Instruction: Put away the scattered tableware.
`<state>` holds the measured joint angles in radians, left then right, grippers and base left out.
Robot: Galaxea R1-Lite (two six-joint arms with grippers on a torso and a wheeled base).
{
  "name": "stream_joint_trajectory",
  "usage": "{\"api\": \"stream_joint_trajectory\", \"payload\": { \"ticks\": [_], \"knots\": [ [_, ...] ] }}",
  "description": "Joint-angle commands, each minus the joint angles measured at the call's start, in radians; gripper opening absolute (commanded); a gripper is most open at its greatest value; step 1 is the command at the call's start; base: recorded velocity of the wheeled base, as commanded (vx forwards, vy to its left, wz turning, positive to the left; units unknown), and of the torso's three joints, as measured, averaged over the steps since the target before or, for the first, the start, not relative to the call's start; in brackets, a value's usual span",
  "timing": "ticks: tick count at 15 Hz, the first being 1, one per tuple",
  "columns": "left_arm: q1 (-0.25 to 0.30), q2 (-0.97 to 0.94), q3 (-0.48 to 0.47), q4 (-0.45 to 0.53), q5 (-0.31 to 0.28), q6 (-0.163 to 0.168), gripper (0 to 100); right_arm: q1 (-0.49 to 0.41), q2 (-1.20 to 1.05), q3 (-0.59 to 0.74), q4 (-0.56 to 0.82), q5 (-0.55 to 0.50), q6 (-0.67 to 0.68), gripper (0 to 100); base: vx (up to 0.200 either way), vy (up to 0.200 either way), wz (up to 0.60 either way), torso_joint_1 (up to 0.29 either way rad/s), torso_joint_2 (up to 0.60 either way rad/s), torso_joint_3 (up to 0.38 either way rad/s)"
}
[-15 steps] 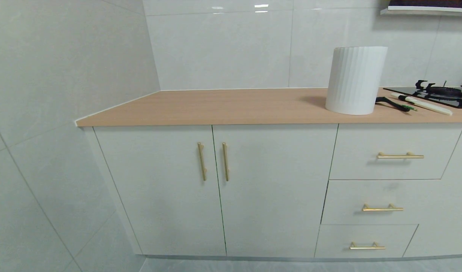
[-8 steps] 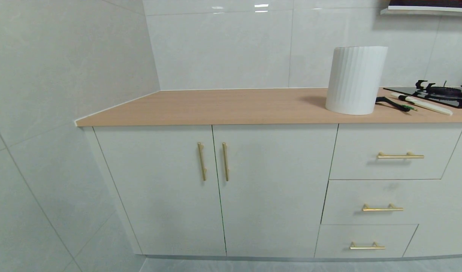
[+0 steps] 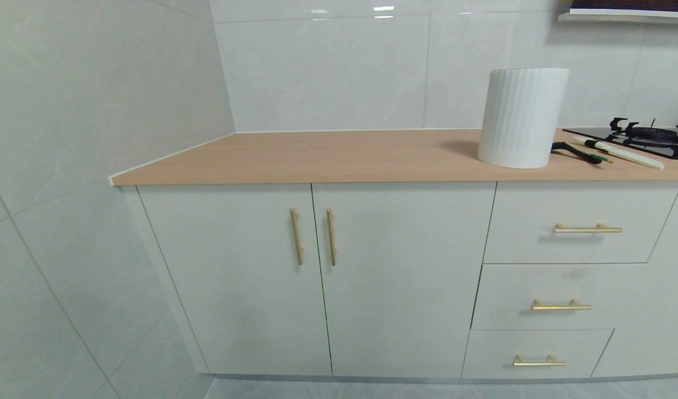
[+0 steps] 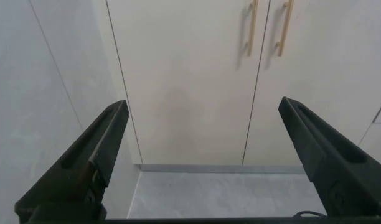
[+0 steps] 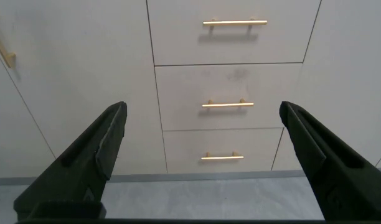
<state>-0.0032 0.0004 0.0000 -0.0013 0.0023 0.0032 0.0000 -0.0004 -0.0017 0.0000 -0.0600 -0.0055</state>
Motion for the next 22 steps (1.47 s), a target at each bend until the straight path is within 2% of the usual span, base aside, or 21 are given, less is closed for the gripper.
{"api": "stream_joint_trajectory", "payload": {
  "ticks": [1,9,22],
  "knots": [
    [0.000,0.000,0.000,0.000,0.001,0.000,100,0.000,0.002,0.002,0.002,0.000,0.001,100,0.000,0.000,0.00,0.000,0.00,0.000],
    [0.000,0.000,0.000,0.000,0.001,0.000,100,0.000,0.002,0.000,0.002,0.000,0.002,100,0.000,0.000,0.00,0.000,0.00,0.000],
    [0.000,0.000,0.000,0.000,0.001,-0.002,100,0.000,0.002,0.000,0.002,0.000,0.004,100,0.000,-0.200,0.00,0.004,0.00,0.002]
  ]
}}
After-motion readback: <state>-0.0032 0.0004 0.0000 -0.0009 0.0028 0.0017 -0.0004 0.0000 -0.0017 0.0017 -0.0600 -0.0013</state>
